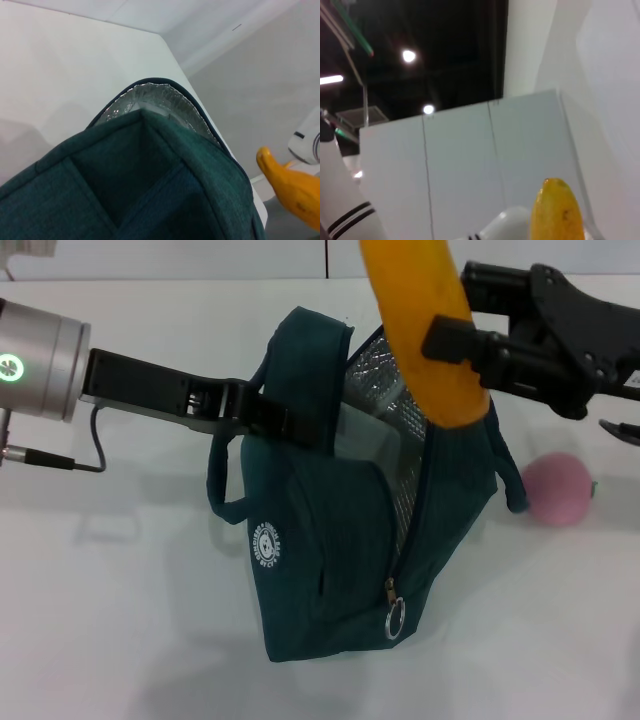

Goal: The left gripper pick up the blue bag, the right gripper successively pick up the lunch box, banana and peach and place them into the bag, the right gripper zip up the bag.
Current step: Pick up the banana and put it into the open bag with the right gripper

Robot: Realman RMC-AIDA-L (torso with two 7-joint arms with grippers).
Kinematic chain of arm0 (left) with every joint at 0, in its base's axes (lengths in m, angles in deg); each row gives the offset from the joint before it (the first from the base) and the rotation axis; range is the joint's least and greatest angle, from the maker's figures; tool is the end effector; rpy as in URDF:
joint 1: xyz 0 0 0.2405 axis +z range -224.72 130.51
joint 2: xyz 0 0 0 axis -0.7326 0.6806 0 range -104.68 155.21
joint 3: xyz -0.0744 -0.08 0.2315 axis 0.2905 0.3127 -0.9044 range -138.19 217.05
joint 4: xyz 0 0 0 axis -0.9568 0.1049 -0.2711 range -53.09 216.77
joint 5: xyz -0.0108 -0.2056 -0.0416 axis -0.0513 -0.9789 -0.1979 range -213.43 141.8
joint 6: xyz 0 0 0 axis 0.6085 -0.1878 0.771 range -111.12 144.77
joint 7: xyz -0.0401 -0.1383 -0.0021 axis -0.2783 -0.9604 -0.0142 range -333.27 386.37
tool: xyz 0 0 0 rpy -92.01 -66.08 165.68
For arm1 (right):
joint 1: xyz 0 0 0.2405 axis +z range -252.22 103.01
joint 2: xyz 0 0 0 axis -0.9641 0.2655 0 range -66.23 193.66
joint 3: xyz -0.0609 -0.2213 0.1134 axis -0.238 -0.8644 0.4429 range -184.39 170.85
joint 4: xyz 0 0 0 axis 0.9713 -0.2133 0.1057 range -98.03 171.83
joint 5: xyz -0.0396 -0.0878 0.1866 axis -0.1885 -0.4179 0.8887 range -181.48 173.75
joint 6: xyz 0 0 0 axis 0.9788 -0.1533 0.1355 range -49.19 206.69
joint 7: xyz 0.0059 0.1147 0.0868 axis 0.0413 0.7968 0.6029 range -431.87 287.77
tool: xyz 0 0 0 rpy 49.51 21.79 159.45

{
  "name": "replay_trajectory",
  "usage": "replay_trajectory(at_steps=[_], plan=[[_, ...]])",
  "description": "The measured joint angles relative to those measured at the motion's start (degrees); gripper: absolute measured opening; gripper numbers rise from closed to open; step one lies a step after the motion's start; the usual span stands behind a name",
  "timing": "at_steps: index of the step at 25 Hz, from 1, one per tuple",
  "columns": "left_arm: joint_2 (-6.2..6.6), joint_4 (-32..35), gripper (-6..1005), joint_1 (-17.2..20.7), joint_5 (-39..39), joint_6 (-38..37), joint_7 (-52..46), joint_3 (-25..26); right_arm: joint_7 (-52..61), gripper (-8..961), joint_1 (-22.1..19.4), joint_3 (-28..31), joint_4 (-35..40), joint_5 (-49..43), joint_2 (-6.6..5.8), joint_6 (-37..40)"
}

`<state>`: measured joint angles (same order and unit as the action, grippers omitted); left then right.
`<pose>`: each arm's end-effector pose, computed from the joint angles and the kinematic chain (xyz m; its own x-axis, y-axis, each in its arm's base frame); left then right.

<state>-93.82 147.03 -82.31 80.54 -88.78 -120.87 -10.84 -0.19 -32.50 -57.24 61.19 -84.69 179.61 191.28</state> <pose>-0.1657 0.3362 0.0428 0.4724 0.8568 0.2068 0.8270 -0.5120 0.2323 0.1446 0.3295 0.0273 0.4688 -0.0934 -0.8784 -0.0082 -0.9948 0.1014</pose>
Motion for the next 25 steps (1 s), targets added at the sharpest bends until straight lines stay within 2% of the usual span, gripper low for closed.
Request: replay_trajectory(at_steps=[8,15,25], plan=[[-0.01,0.0,30,-0.1,0.0,0.1,0.2,0.0,-7.7,425,0.9,-0.4,-7.1,1.3,0.12,-0.9],[-0.02,0.0,30,-0.1,-0.3,0.1,0.6,0.0,-13.1,424,1.0,-4.8,-8.4,1.4,0.25,-5.9],[-0.09,-0.1,30,-0.1,-0.4,0.1,0.7,0.0,-16.5,425,0.9,-5.2,-10.1,1.2,0.29,-6.7]])
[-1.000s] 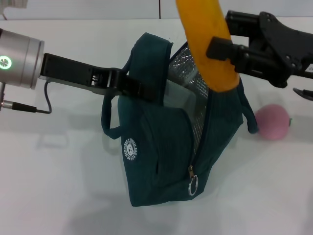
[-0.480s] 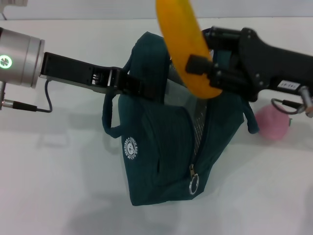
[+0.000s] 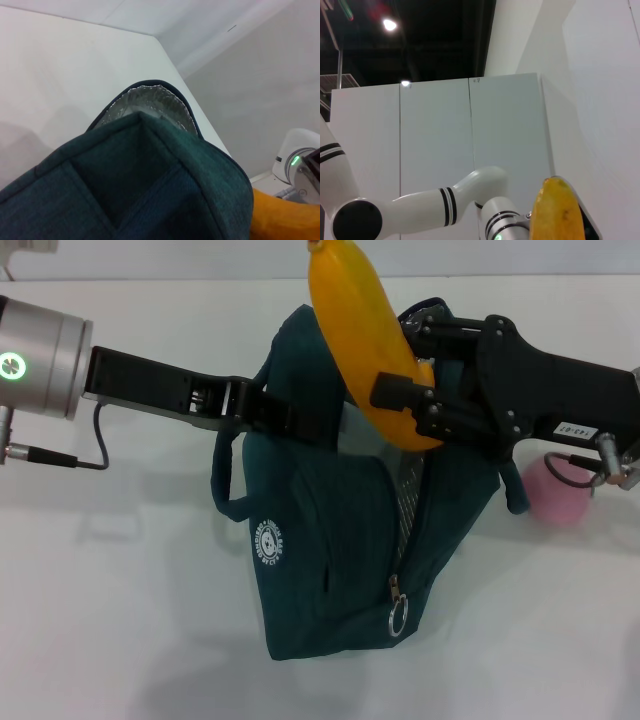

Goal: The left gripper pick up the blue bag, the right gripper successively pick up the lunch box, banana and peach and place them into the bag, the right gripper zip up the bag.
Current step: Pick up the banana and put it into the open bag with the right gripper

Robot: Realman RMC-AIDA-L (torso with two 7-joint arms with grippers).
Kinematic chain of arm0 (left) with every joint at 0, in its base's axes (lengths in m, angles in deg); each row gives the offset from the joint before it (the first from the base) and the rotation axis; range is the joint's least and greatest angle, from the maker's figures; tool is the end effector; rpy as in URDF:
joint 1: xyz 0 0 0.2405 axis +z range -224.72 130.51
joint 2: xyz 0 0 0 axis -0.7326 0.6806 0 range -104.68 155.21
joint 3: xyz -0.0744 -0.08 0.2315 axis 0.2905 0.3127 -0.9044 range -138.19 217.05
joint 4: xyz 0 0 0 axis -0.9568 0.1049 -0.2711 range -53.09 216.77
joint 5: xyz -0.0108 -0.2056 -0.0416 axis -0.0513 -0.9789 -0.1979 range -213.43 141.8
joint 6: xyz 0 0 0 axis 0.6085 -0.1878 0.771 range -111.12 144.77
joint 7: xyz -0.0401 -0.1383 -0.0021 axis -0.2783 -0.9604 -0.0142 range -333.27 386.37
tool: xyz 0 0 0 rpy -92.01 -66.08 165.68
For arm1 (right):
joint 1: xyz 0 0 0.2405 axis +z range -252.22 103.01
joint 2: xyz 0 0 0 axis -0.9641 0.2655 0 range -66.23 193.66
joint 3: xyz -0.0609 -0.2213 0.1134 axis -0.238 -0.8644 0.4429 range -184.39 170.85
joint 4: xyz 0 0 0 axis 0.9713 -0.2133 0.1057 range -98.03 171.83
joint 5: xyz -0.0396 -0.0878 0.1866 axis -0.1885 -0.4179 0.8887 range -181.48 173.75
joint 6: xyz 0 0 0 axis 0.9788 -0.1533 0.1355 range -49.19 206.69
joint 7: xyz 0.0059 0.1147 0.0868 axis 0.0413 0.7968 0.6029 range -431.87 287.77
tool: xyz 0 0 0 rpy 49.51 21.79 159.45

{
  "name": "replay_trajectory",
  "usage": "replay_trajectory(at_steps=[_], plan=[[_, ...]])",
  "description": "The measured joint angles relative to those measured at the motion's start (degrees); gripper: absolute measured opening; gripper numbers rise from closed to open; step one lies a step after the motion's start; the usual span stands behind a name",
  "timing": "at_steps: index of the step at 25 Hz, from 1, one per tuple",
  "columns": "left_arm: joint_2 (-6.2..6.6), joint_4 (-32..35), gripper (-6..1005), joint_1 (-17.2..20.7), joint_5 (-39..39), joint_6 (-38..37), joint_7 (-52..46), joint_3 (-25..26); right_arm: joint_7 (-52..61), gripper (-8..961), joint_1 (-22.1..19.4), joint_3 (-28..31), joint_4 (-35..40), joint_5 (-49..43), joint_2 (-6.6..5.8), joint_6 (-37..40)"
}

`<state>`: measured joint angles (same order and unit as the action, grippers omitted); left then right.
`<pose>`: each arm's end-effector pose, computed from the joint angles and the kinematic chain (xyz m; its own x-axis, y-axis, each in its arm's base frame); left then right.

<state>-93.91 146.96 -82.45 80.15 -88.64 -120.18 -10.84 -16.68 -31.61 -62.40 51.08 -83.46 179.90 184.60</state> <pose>-0.1639 0.3368 0.0424 0.4831 0.8488 0.2147 0.8178 -0.5251 0.2356 0.1588 0.3276 -0.0103 0.5146 0.0086 -0.8574 -0.0351 -0.9989 -0.0311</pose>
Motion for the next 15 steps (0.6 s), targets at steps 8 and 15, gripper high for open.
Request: replay_trajectory(at_steps=[8,15], plan=[[-0.01,-0.1,30,-0.1,0.0,0.1,0.0,0.0,-0.5,424,0.1,0.0,-1.5,0.1,0.0,1.0],[-0.1,-0.3,30,-0.5,0.0,0.2,0.0,0.0,-3.4,425,1.4,-0.2,-4.3,0.2,0.0,2.5]])
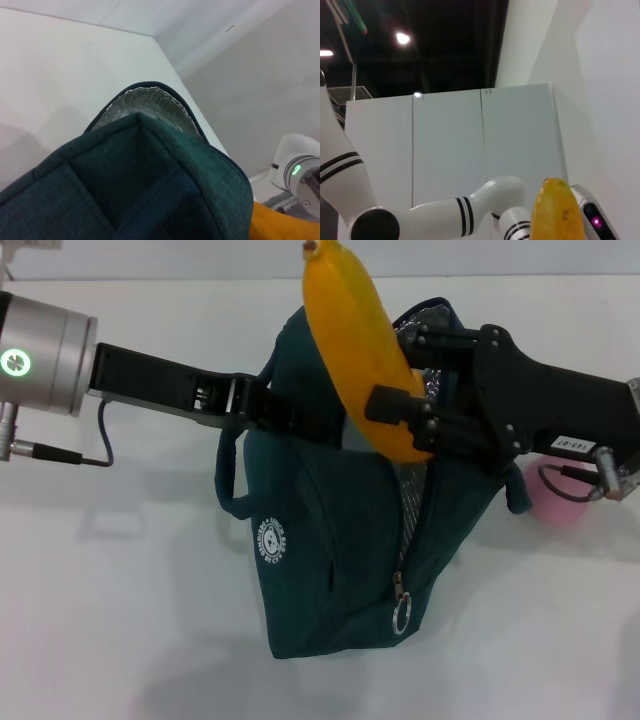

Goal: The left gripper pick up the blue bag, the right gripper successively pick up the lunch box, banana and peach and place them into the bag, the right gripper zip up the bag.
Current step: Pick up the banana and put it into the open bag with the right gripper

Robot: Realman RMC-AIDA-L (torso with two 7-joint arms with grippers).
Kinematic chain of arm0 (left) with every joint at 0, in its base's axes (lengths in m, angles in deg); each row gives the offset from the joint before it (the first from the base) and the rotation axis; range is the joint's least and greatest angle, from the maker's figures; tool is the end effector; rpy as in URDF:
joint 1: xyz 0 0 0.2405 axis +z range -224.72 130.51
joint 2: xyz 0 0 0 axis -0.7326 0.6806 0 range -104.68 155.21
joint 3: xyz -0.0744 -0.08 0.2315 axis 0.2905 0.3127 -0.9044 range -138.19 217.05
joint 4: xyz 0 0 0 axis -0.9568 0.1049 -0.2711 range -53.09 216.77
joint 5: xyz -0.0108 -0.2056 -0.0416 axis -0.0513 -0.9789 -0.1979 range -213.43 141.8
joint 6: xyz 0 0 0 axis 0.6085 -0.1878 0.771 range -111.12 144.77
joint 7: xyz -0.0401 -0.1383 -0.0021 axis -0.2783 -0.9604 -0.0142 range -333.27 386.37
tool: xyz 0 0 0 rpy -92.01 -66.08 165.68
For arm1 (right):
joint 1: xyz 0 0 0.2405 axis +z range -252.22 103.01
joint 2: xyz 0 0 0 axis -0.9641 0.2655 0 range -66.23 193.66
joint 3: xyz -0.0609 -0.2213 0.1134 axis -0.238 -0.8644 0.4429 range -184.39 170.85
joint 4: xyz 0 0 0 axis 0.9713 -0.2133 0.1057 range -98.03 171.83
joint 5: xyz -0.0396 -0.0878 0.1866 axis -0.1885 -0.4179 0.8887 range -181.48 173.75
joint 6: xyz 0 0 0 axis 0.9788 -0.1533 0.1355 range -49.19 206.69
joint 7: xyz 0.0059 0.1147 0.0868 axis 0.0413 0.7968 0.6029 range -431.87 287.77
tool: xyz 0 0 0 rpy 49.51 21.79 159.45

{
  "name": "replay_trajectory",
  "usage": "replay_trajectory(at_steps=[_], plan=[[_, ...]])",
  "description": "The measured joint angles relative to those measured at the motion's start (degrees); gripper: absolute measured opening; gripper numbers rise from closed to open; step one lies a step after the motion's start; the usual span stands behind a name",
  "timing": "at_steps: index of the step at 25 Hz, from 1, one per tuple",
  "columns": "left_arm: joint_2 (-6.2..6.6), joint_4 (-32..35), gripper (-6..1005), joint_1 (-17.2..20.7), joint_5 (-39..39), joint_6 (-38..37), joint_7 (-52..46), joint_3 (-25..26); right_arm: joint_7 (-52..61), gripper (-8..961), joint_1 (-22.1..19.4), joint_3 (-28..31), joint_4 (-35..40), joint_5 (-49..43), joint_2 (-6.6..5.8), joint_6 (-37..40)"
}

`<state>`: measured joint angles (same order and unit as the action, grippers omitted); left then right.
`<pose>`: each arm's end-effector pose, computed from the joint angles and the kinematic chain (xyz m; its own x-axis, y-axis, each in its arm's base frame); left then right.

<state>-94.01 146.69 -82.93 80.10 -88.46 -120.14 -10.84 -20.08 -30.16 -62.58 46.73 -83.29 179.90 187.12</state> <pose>-0.1612 0.3382 0.0413 0.4867 0.8465 0.2157 0.8143 -0.5290 0.2390 0.1561 0.3200 -0.0153 0.4831 0.0101 -0.8755 -0.0056 -0.9999 -0.0146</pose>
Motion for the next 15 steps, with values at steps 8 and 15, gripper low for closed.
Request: replay_trajectory(at_steps=[8,15], plan=[[0.01,0.0,30,-0.1,0.0,0.1,0.0,0.0,-1.3,424,0.9,0.0,-1.7,0.1,0.0,-0.1],[0.01,0.0,30,-0.1,0.0,0.2,0.0,0.0,-2.3,425,1.2,0.0,-3.0,0.1,0.0,-0.3]])
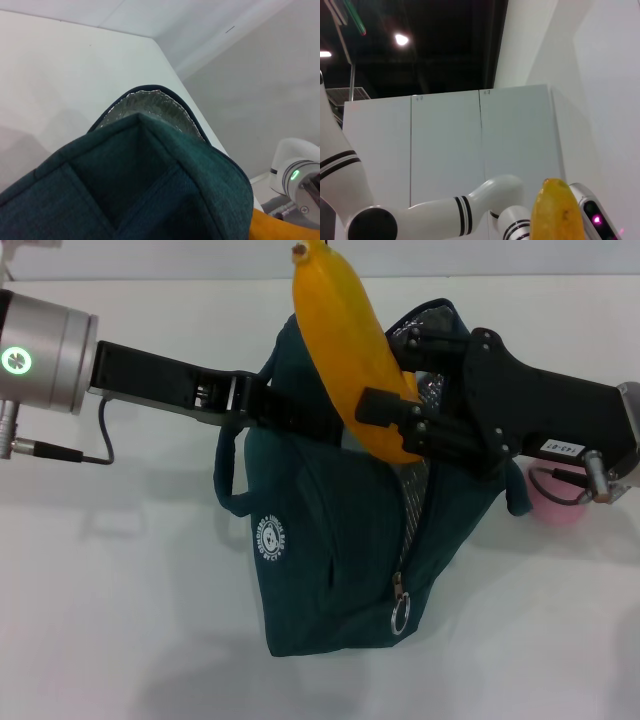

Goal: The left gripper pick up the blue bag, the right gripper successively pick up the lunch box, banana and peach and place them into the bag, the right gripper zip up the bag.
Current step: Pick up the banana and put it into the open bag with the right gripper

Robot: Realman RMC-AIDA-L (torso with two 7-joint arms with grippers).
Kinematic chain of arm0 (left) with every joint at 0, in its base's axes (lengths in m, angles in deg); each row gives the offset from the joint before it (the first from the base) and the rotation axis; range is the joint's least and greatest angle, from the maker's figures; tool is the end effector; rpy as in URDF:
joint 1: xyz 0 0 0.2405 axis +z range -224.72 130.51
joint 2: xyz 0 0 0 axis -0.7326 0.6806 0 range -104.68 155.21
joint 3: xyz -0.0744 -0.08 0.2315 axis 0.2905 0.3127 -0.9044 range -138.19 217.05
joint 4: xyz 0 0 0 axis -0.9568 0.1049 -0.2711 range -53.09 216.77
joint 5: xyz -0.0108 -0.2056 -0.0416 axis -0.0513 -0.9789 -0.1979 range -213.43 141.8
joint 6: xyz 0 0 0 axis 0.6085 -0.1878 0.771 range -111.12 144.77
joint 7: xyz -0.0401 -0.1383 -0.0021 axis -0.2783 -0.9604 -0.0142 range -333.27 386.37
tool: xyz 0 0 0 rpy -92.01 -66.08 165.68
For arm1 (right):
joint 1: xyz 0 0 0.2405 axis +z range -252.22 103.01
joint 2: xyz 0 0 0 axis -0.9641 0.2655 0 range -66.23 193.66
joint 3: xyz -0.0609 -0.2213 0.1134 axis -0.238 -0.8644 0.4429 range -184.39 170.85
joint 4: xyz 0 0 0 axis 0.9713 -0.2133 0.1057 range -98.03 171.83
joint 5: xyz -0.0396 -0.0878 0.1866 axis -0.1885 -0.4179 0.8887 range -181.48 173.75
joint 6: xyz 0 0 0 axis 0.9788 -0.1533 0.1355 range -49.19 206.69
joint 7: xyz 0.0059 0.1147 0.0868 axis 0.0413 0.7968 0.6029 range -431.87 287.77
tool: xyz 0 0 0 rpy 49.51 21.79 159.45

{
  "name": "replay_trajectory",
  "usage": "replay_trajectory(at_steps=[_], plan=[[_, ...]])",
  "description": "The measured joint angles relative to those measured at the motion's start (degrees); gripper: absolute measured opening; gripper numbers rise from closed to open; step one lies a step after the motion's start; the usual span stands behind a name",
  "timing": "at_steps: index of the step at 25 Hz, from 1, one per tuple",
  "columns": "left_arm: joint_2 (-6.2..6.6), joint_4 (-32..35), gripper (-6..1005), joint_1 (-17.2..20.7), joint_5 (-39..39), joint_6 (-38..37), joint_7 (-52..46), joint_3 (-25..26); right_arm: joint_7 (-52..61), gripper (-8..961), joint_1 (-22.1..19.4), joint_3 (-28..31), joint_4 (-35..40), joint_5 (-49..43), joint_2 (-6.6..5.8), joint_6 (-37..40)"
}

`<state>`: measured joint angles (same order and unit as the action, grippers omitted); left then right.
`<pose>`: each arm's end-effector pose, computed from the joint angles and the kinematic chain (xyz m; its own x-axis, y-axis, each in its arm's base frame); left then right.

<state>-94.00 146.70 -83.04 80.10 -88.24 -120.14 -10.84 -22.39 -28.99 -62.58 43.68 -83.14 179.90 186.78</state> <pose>-0.1606 0.3391 0.0414 0.4875 0.8453 0.2188 0.8139 -0.5306 0.2367 0.1548 0.3192 -0.0209 0.4787 0.0114 -0.8779 -0.0105 -0.9998 -0.0187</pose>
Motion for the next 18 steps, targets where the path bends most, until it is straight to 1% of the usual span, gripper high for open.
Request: replay_trajectory(at_steps=[6,11,16,18], plan=[[0.0,0.0,30,0.1,0.0,0.0,0.0,0.0,-0.4,424,-0.3,0.3,-0.1,0.0,0.0,-0.4],[0.0,0.0,30,0.0,0.0,0.0,0.0,0.0,-0.4,427,-0.6,0.6,-1.0,2.2,0.0,-0.6],[0.0,0.0,30,0.0,0.0,0.0,0.0,0.1,-0.5,430,-0.5,0.6,-1.4,2.5,0.0,-1.7],[0.0,0.0,30,0.0,0.0,0.0,0.0,0.0,-0.5,492,-0.5,0.6,-1.4,2.5,0.0,-1.9]])
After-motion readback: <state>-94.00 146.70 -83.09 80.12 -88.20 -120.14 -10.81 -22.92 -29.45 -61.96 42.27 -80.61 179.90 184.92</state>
